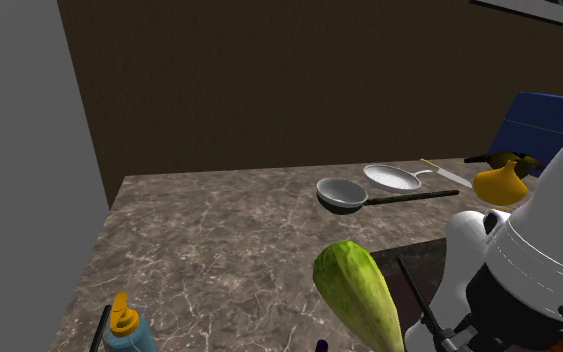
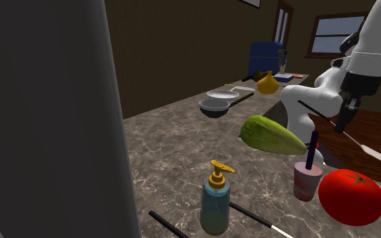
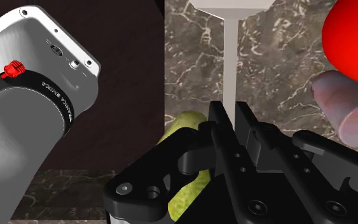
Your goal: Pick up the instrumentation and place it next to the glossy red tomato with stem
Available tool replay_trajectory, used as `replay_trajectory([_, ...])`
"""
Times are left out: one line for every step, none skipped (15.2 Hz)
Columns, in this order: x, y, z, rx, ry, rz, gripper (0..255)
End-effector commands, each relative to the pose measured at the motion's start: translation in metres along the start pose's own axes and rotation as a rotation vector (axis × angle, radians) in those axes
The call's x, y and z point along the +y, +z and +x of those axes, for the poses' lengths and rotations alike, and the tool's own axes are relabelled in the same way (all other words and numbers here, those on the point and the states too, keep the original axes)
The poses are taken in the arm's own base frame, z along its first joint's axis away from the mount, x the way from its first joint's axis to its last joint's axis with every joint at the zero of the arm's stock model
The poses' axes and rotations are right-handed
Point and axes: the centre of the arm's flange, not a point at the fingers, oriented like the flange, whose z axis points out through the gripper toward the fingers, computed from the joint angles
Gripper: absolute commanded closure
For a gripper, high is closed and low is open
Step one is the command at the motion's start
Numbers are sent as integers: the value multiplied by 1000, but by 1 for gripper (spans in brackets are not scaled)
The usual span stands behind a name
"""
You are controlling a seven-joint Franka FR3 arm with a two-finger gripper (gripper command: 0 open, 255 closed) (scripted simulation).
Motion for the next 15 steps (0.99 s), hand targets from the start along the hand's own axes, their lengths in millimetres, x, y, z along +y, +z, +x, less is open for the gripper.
replay_trajectory([0,11,0,0,0,0,255])
replay_trajectory([0,16,-1,0,0,0,255])
replay_trajectory([0,22,-1,0,0,0,255])
replay_trajectory([0,27,-1,0,0,0,255])
replay_trajectory([0,32,-2,0,0,0,255])
replay_trajectory([0,37,-2,0,0,0,255])
replay_trajectory([0,43,-2,0,0,0,255])
replay_trajectory([0,48,-3,0,0,0,255])
replay_trajectory([0,53,-3,0,0,0,255])
replay_trajectory([0,58,-3,0,0,0,255])
replay_trajectory([0,64,-4,0,0,0,255])
replay_trajectory([0,69,-4,0,0,0,255])
replay_trajectory([0,74,-4,0,0,0,255])
replay_trajectory([0,80,-5,0,0,0,255])
replay_trajectory([0,85,-5,0,0,0,255])
